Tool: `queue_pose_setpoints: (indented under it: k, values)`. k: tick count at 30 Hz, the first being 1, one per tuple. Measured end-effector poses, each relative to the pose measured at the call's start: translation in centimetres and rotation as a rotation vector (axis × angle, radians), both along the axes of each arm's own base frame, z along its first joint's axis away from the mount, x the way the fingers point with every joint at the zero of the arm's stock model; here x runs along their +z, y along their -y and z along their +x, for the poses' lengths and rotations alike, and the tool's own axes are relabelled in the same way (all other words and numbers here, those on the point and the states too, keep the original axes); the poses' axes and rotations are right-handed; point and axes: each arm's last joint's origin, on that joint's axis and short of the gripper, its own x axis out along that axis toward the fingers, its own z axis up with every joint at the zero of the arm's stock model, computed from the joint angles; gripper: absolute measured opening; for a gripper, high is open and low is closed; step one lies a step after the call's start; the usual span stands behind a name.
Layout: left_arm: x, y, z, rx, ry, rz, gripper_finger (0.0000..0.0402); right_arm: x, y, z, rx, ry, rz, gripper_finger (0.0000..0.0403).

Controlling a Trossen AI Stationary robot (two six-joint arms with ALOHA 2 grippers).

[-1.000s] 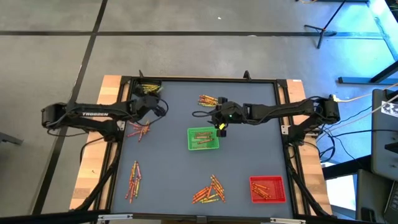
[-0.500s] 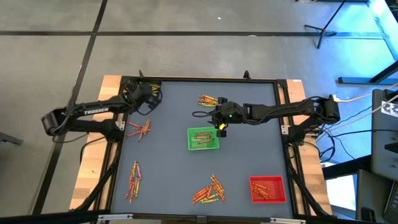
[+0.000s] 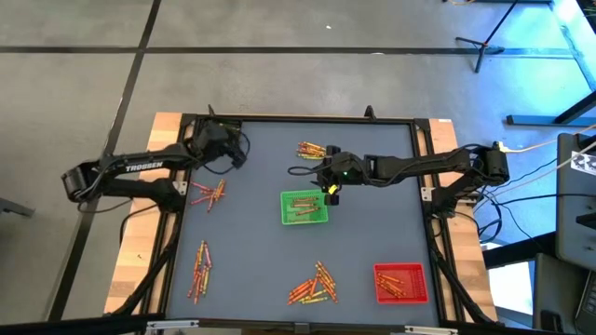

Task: Sort crayons
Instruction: Put the green crayon into the black bin

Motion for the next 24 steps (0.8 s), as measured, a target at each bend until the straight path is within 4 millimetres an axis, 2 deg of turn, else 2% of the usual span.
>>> queue_pose_setpoints:
  k: [4,9,15,20,24]
  values:
    - [0.9,1.2,1.8,-0.276,0.153,-0.019,0.0125,0.0,0.1,0.0,-0.028,-0.002,-0.012,0.0186]
    - [1.3,2.6,3.5,-0.465,0.253,-0.025,0.0125,-0.4,1.2,-0.3,-0.086,-0.001,-0.003,0.0186]
    - [0.1,3.3,5.5,-0.548,0.254,0.010,0.0125,-1.6,4.3,-1.4,-0.168,0.025,0.058,0.0186]
    - [-1.2,3.0,6.9,-0.563,0.260,0.030,0.0125,-3.1,6.7,-2.4,-0.213,0.034,0.132,0.0186]
    - [-1.9,2.7,7.6,-0.564,0.277,0.046,0.0125,-4.7,8.3,-2.4,-0.252,0.010,0.169,0.0186]
